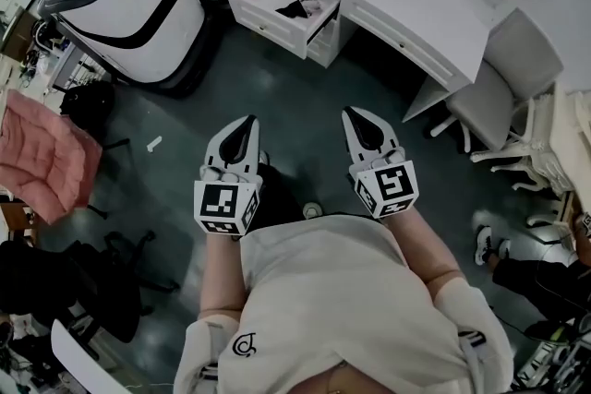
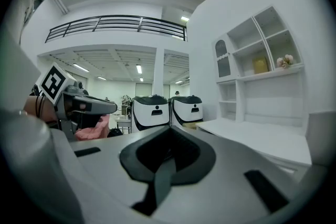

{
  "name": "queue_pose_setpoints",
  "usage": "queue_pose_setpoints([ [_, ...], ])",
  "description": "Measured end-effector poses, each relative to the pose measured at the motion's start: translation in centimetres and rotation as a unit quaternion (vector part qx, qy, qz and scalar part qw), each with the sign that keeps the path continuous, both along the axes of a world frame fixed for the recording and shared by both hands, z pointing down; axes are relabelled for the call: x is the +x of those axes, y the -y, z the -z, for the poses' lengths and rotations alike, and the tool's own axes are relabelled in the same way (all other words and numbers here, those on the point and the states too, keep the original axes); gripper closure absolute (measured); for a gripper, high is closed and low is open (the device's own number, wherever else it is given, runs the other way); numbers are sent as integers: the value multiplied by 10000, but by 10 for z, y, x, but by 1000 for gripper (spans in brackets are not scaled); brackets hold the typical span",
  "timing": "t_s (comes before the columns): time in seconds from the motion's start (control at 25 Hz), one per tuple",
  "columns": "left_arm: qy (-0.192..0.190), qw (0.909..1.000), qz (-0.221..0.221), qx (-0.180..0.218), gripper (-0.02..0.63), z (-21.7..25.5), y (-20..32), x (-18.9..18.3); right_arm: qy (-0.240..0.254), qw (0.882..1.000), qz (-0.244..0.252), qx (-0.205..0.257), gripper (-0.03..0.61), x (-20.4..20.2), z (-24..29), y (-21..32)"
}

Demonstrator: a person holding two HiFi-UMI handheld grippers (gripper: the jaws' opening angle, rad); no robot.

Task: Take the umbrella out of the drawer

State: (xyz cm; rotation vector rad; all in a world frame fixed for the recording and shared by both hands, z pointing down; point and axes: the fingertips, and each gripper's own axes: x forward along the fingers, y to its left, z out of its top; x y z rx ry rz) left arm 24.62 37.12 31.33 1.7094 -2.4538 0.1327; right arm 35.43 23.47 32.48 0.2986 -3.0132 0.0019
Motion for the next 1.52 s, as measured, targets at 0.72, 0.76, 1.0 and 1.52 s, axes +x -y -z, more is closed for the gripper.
queue_pose_setpoints([
  [0.72,-33,9944,-1040,-205,600,-5,105,-296,-54,9918,-1254,-233,572,-254,-4,86],
  [0.76,-41,9932,-1146,-221,600,-4,114,-308,-75,9907,-1336,-239,572,-265,-4,91],
  [1.0,-77,9850,-1687,-362,600,-11,165,-360,-210,9814,-1873,-352,572,-307,-10,126],
  [1.52,-45,9655,-2458,-853,600,-53,314,-374,-234,9729,-2217,-608,572,-338,-47,250],
])
